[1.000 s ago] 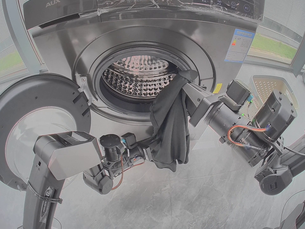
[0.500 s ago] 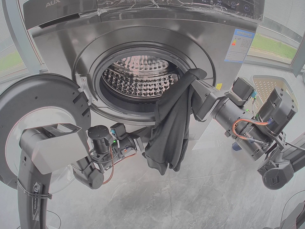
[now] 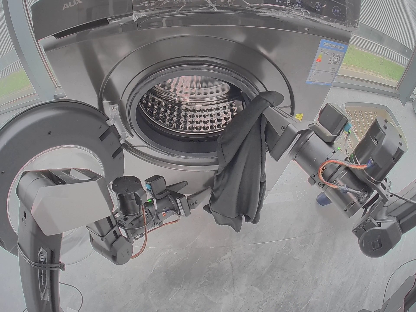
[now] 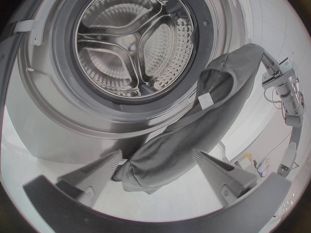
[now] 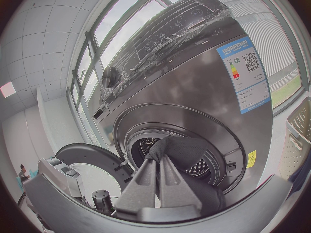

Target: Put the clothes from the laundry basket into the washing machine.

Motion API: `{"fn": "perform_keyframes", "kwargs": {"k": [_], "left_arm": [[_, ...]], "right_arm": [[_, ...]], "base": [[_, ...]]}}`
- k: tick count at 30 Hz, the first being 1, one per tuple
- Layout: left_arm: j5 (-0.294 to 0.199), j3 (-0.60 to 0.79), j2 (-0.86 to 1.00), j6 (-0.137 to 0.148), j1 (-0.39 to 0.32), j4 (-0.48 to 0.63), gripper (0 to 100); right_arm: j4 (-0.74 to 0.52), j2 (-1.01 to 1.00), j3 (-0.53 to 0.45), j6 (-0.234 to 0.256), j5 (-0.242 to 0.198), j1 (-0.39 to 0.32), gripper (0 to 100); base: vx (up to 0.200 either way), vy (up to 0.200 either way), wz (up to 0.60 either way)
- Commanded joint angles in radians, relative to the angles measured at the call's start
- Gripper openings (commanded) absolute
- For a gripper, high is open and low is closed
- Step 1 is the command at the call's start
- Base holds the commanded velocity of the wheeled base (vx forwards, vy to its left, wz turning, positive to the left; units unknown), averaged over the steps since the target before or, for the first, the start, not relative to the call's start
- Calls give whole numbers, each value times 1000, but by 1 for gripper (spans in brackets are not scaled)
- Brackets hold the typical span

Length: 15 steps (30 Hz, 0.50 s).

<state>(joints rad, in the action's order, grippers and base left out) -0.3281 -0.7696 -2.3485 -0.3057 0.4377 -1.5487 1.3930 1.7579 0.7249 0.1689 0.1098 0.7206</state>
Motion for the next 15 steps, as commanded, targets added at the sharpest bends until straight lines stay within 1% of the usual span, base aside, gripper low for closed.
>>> {"fn": "perform_keyframes", "kwargs": {"k": [1, 5, 7, 9, 10, 15], "left_arm": [[3, -31, -63, 2, 18, -1, 100], [7, -79, -100, 2, 32, -1, 100], [9, -108, -118, 13, 35, -1, 100], [12, -146, -144, 30, 36, 1, 100], [17, -162, -153, 33, 38, 1, 100], [24, -223, -190, 34, 46, 1, 100]], "right_arm": [[0, 0, 7, 0, -1, 5, 0], [-2, 2, 10, 0, -4, 10, 0], [-2, 3, 10, 0, -4, 11, 0], [0, 3, 10, 0, -4, 14, 0], [0, 3, 8, 0, -4, 16, 0], [1, 3, 2, 0, -5, 22, 0]], "base": [[0, 0, 0], [0, 0, 0], [0, 0, 0], [0, 0, 0], [0, 0, 0], [0, 0, 0]]}}
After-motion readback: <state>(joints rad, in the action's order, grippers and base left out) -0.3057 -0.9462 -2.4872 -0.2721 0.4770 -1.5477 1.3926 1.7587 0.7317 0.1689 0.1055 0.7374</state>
